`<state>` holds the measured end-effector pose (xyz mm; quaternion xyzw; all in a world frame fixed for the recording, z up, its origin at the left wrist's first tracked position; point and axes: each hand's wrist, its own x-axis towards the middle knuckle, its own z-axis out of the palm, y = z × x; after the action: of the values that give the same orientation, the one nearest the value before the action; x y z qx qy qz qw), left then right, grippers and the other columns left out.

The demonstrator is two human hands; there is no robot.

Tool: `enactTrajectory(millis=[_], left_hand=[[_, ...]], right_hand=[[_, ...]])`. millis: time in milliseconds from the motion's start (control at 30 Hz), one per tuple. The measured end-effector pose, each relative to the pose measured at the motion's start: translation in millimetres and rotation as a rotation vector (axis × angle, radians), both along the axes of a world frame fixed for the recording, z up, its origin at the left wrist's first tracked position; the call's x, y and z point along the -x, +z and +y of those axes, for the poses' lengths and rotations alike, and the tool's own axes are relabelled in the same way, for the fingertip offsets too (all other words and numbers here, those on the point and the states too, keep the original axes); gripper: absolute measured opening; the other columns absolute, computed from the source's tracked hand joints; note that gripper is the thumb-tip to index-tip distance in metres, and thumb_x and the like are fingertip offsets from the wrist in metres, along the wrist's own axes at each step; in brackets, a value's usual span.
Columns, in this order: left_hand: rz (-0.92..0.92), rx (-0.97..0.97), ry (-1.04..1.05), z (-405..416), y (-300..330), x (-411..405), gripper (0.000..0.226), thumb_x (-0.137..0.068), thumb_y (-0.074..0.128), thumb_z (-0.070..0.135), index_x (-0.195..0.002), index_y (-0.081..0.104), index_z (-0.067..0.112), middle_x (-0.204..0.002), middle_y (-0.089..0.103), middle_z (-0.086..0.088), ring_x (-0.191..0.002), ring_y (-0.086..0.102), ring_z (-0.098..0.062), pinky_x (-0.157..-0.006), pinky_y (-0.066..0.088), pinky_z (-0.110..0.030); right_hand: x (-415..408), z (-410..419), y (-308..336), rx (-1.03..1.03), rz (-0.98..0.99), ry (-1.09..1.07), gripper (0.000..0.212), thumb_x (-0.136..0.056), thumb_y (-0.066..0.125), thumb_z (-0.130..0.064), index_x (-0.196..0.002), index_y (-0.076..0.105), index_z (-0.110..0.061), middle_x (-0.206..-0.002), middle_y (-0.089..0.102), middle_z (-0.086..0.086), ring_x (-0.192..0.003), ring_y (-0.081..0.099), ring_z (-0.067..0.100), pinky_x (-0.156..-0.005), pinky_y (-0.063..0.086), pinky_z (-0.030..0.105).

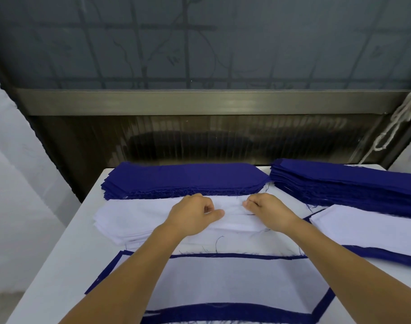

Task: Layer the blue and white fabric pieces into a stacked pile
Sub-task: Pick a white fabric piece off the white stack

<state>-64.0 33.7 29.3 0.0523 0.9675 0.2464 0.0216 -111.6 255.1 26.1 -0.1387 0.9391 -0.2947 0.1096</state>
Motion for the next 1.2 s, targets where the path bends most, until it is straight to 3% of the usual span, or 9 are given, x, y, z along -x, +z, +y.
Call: enactTrajectory(millis=[67, 167, 233, 333, 433, 533, 800, 1067, 1200], left_hand=[[0.011, 0.024, 0.013, 1, -1, 2, 0.019, -0.091, 0.056, 0.044, -0.085, 0.062, 0.027, -0.087, 0.054, 0.010, -0.081, 0.054, -0.012, -0.071, 0.048, -0.030], [0.043, 0.052, 0.026, 2, -4, 4, 0.011, -0.091, 0.058, 0.032, -0.093, 0.064, 0.024, -0.090, 0.058, 0.006, -0.085, 0.056, -0.016, -0.077, 0.051, -0.032], [0.087, 0.071, 0.027, 3, -7, 3, 0.013, -0.092, 0.056, 0.032, -0.098, 0.063, 0.022, -0.093, 0.058, 0.004, -0.087, 0.055, -0.018, -0.079, 0.052, -0.034], [0.161, 0.091, 0.005, -2, -11, -1, 0.015, -0.094, 0.054, 0.030, -0.104, 0.062, 0.022, -0.094, 0.053, 0.006, -0.089, 0.052, -0.017, -0.081, 0.052, -0.034], [0.235, 0.157, 0.004, -19, -14, -9, 0.021, -0.093, 0.052, 0.021, -0.111, 0.063, 0.022, -0.101, 0.056, 0.006, -0.091, 0.051, -0.014, -0.082, 0.050, -0.028], [0.277, 0.206, 0.083, -48, -16, -18, 0.023, -0.091, 0.050, 0.015, -0.109, 0.064, 0.020, -0.100, 0.057, 0.006, -0.089, 0.051, -0.012, -0.079, 0.050, -0.026], [0.230, 0.239, 0.291, -137, -10, -45, 0.010, -0.090, 0.058, 0.016, -0.088, 0.064, 0.024, -0.083, 0.055, 0.008, -0.071, 0.051, -0.009, -0.065, 0.038, -0.016], [0.198, 0.170, 0.286, -150, 15, -67, 0.024, -0.095, 0.056, 0.019, -0.116, 0.068, 0.017, -0.113, 0.064, 0.001, -0.097, 0.057, -0.013, -0.088, 0.042, -0.020], [0.030, 0.070, 0.101, -155, 40, -94, 0.014, -0.092, 0.063, 0.025, -0.095, 0.066, 0.038, -0.097, 0.064, 0.020, -0.087, 0.061, -0.003, -0.074, 0.043, -0.009]], right_hand=[[-3, 0, 2, -0.018, 0.023, 0.002, 0.033, -0.102, 0.044, -0.027, -0.077, 0.056, -0.009, -0.075, 0.057, 0.003, -0.073, 0.054, 0.015, -0.062, 0.040, 0.015], [-6, -1, 2, -0.075, 0.106, 0.031, 0.027, -0.101, 0.045, -0.034, -0.077, 0.053, -0.022, -0.079, 0.053, -0.006, -0.078, 0.055, 0.014, -0.062, 0.037, 0.015], [-12, -4, 0, -0.080, 0.163, 0.062, 0.021, -0.095, 0.050, -0.049, -0.090, 0.055, -0.029, -0.090, 0.052, -0.017, -0.086, 0.053, 0.008, -0.069, 0.038, 0.018], [-15, -8, -4, -0.132, 0.209, 0.116, 0.040, -0.088, 0.056, -0.055, -0.119, 0.051, -0.031, -0.107, 0.045, -0.020, -0.102, 0.048, 0.006, -0.081, 0.038, 0.021], [-13, -8, -4, -0.112, 0.217, 0.103, 0.018, -0.093, 0.055, -0.031, -0.110, 0.054, -0.026, -0.108, 0.055, -0.010, -0.095, 0.053, 0.009, -0.076, 0.040, 0.017], [-11, -2, -5, -0.071, 0.210, 0.086, 0.015, -0.095, 0.053, -0.021, -0.108, 0.059, -0.017, -0.104, 0.058, -0.002, -0.092, 0.055, 0.012, -0.080, 0.045, 0.021], [-13, 2, -9, -0.004, 0.195, 0.074, 0.009, -0.097, 0.054, -0.022, -0.104, 0.058, -0.023, -0.100, 0.057, -0.007, -0.088, 0.054, 0.007, -0.071, 0.037, 0.006], [-31, 6, 16, -0.019, 0.263, 0.070, 0.006, -0.098, 0.052, -0.023, -0.095, 0.055, -0.028, -0.093, 0.057, -0.010, -0.083, 0.054, 0.004, -0.071, 0.041, 0.011], [-62, 41, 37, -0.022, 0.168, 0.102, 0.004, -0.095, 0.054, -0.034, -0.092, 0.057, -0.035, -0.090, 0.063, -0.008, -0.081, 0.061, 0.012, -0.072, 0.051, 0.023]])
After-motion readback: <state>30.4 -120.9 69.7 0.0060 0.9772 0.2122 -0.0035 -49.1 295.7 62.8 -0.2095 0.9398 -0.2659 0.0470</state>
